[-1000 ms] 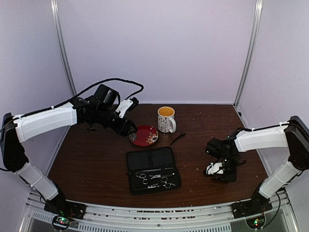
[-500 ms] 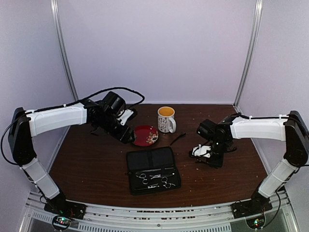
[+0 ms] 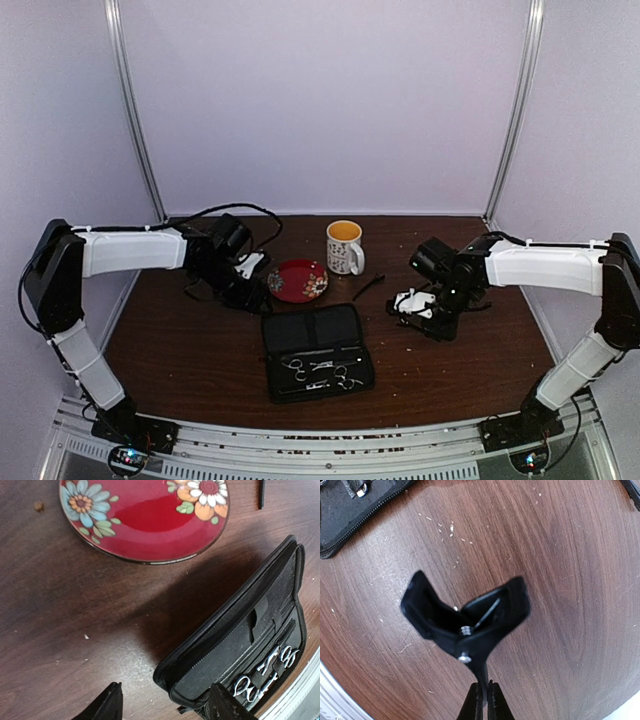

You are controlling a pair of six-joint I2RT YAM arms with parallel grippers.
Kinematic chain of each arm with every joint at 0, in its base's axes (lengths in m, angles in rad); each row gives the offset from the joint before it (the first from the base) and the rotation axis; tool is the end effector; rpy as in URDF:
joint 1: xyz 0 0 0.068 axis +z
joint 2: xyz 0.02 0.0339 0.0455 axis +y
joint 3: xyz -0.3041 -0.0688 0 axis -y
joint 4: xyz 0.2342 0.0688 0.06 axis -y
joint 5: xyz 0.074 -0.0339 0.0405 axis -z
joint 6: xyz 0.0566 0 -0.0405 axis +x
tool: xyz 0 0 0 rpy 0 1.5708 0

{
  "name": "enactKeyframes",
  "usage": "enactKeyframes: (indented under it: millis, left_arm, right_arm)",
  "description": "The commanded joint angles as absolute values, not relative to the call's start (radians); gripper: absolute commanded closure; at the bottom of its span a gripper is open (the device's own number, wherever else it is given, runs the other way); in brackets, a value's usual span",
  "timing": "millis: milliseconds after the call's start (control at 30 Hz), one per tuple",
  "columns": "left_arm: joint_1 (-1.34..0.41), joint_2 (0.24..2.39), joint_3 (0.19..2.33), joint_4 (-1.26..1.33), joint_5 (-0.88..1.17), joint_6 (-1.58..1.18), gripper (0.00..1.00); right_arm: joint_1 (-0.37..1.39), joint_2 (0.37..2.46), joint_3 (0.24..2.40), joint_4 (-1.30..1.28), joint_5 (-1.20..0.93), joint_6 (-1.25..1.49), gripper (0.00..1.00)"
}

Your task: Sort the hair-cutting tools

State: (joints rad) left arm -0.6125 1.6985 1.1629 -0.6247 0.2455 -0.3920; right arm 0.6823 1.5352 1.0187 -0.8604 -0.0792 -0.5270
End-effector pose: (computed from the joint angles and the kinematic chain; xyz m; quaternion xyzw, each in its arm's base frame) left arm 0.2721 -0.2080 0.2290 0.1317 0.9630 -0.2024 0.1196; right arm 0.2049 0.1722 0.2259 -0.5685 0.8160 0.0468 0.0934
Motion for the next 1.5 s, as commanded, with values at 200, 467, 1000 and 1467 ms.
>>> enactKeyframes:
  millis: [200, 467, 1000, 1467]
  left_arm:
    - [-0.614, 1.791, 1.134, -0.538, 0.346, -0.372, 0.51]
    - [-0.684, 1.787, 1.151, -0.485, 0.348, -0.307, 0.68]
    - [-0.809, 1.786, 1.164, -0.445, 0.313, -0.261, 0.84]
    - [-0.808, 1.701, 1.173, -0.509, 0.203, -0.263, 0.51]
  right_arm:
    - [0.681, 1.506, 1.002, -0.807, -0.103, -0.524, 1.0]
    - [0.681, 1.522, 0.997, -0.797, -0.126, -0.527, 1.0]
    - [0.684, 1.473, 0.988, -0.809, -0.21, -0.554, 1.0]
    - [0.838, 1.506, 1.074, -0.867, -0.16, -0.62, 1.0]
